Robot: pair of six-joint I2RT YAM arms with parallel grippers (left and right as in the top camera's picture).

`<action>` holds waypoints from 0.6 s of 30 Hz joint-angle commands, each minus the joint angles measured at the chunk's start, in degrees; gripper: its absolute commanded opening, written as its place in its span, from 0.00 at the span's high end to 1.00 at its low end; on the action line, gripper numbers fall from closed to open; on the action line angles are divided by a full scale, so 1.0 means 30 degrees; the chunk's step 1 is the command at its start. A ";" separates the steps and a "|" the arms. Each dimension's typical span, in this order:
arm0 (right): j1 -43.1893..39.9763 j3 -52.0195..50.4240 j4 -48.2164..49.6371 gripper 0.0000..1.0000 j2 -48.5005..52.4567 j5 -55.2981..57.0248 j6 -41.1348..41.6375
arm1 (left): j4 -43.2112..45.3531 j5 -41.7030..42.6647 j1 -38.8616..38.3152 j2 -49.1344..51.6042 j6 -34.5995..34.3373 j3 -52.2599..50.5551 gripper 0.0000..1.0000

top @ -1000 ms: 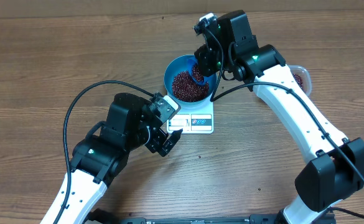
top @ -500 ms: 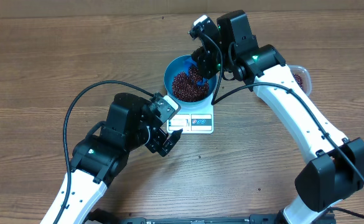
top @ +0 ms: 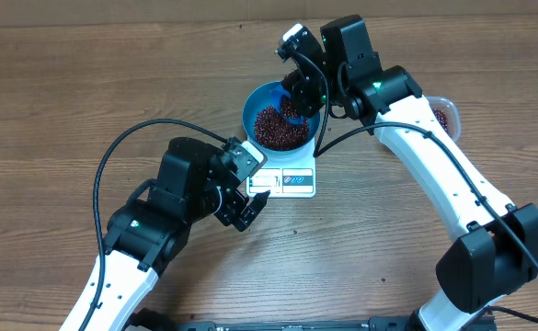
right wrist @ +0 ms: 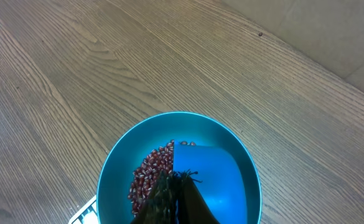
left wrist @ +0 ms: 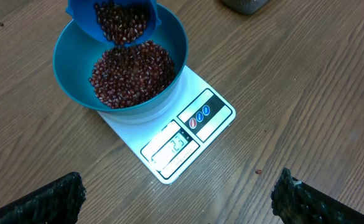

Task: Scoop item into bowl and weigh 150g on scale
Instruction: 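Hold the blue scoop tilted over the bowl, shaking beans out, right gripper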

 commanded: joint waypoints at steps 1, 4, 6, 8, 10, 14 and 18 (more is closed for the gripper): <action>0.0095 0.0634 0.0095 0.96 -0.0153 -0.0168 -0.0211 | 0.0000 0.0291 0.0080 -0.0219 0.0153 -0.0102 0.01; 0.0095 0.0634 0.0087 0.96 -0.0153 -0.0168 -0.0211 | 0.0000 0.0291 0.0080 -0.0219 0.0153 -0.0102 0.01; 0.0095 0.0634 0.0102 0.96 -0.0153 -0.0168 -0.0211 | 0.0000 0.0291 0.0080 -0.0219 0.0153 -0.0102 0.00; 0.0095 0.0634 0.0095 0.96 -0.0153 -0.0168 -0.0211 | 0.0000 0.0291 0.0080 -0.0219 0.0153 -0.0102 0.00; 0.0095 0.0634 0.0087 0.96 -0.0153 -0.0168 -0.0219 | 0.0007 0.0291 0.0080 -0.0219 0.0153 -0.0102 0.00; 0.0095 0.0634 0.0146 0.96 -0.0153 -0.0168 -0.0692 | 0.0000 0.0291 0.0080 -0.0219 0.0153 -0.0102 0.00; 0.0095 0.0634 0.0138 0.96 -0.0153 -0.0160 -0.1093 | 0.0000 0.0291 0.0080 -0.0219 0.0153 -0.0102 0.00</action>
